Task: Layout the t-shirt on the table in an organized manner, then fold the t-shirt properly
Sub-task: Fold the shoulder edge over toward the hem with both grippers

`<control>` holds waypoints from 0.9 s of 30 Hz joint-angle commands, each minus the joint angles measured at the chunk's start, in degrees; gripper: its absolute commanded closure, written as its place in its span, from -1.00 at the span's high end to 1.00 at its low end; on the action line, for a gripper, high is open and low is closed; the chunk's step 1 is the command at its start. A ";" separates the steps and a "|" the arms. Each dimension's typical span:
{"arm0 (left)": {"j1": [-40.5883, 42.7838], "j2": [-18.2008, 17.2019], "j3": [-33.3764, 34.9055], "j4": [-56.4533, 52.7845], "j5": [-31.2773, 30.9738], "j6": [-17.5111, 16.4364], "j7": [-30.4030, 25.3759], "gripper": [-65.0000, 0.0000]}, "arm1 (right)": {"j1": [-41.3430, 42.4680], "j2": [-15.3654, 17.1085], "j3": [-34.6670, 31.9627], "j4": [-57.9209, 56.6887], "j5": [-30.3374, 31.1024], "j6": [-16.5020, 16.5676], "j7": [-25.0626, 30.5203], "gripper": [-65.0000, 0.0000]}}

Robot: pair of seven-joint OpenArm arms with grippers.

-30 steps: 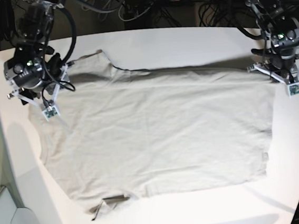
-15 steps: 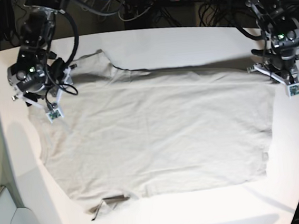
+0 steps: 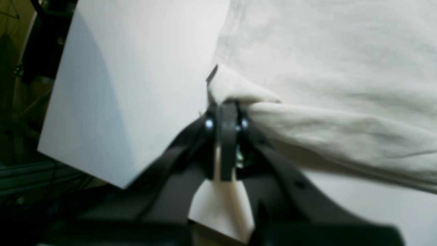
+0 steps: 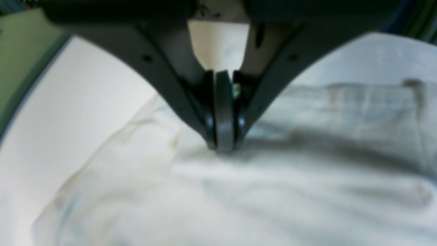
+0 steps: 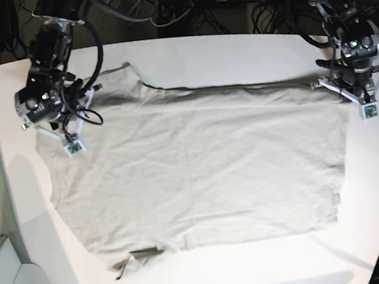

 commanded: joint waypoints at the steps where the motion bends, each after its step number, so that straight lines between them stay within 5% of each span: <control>1: -0.51 -0.51 -0.07 1.08 -0.11 0.63 -1.09 -0.99 | 1.23 1.00 -0.06 2.01 0.09 0.80 0.33 -1.00; 17: -2.18 0.72 -0.07 1.00 -0.11 0.63 -1.00 -0.99 | 2.99 2.58 -0.24 2.97 -0.09 0.80 -2.22 -0.94; 27: -2.44 0.72 -0.07 1.00 -0.11 0.63 -1.00 -0.99 | 1.85 2.67 0.20 0.33 0.09 0.80 -2.22 0.45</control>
